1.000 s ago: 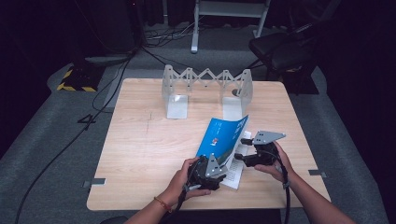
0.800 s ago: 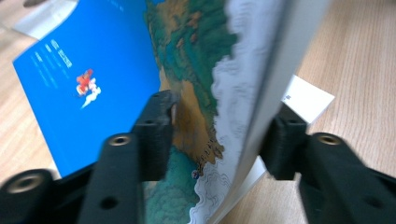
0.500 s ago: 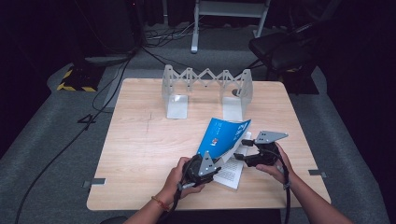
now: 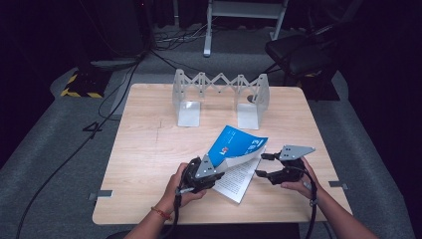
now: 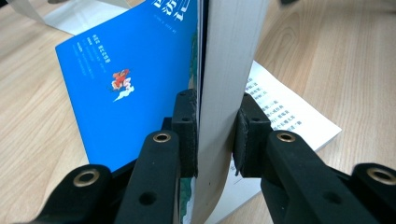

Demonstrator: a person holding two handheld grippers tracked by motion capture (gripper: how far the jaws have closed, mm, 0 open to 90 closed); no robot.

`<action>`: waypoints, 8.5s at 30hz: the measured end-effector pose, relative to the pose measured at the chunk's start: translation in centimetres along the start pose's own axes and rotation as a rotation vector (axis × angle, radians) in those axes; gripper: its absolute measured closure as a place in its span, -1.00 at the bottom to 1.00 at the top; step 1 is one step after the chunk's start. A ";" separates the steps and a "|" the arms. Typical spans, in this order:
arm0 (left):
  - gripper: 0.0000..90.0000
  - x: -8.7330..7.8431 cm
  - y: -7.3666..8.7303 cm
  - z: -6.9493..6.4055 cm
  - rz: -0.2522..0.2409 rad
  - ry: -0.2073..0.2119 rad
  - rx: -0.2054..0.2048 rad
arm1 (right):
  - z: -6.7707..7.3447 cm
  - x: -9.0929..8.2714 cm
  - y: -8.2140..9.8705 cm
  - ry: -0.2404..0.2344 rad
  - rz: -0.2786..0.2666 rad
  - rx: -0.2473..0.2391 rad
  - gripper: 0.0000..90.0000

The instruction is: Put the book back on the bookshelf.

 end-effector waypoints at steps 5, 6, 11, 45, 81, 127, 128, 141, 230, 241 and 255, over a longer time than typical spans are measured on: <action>0.62 -0.4 0.5 0.6 0.018 0.015 0.011 | -0.4 -0.5 -1.9 0.036 -0.033 -0.060 -0.30; 0.62 -0.4 0.6 0.7 0.020 0.020 0.014 | -0.6 -0.3 -2.1 0.041 -0.030 -0.074 -0.31; 0.60 -0.7 0.9 1.3 0.027 0.038 0.011 | -1.2 1.4 -2.2 0.015 0.033 -0.124 -0.37; 0.02 -1.8 0.5 1.2 0.069 -0.076 0.039 | -1.6 6.9 -1.7 0.142 0.239 -0.403 0.31; 0.50 -1.4 0.5 2.2 0.089 -0.162 0.111 | -1.3 7.8 -3.6 0.084 0.333 -0.416 0.32; 0.46 -3.4 2.8 4.7 0.128 -0.084 0.058 | -1.1 8.3 -2.9 -0.033 0.156 -0.355 0.23; 0.46 -3.4 2.9 4.8 0.129 -0.079 0.063 | -1.3 8.4 -2.7 -0.037 0.151 -0.342 0.22; -0.02 -3.6 3.2 5.2 0.126 -0.062 -0.021 | -1.4 8.2 -2.2 0.040 0.190 -0.410 0.40; -0.15 2.8 -3.1 -0.4 0.143 -0.131 0.059 | 0.7 1.2 -2.7 -0.049 0.188 -0.399 0.56; 0.41 3.5 -2.4 -1.2 0.187 -0.138 0.120 | 0.9 1.6 -2.9 -0.056 0.257 -0.388 0.47; 0.51 2.8 -2.3 -0.4 0.099 -0.108 0.081 | -4.6 -0.3 0.6 0.020 0.173 -0.157 -0.19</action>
Point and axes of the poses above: each handheld gripper's, and its own axes: x roughly forward along the jaws, y roughly out of its underside, z roughly to its left, the point moved 6 cm from there along x, roughly forward along the jaws, and after that the axes turned 8 degrees about -y, right-handed, at the moved point
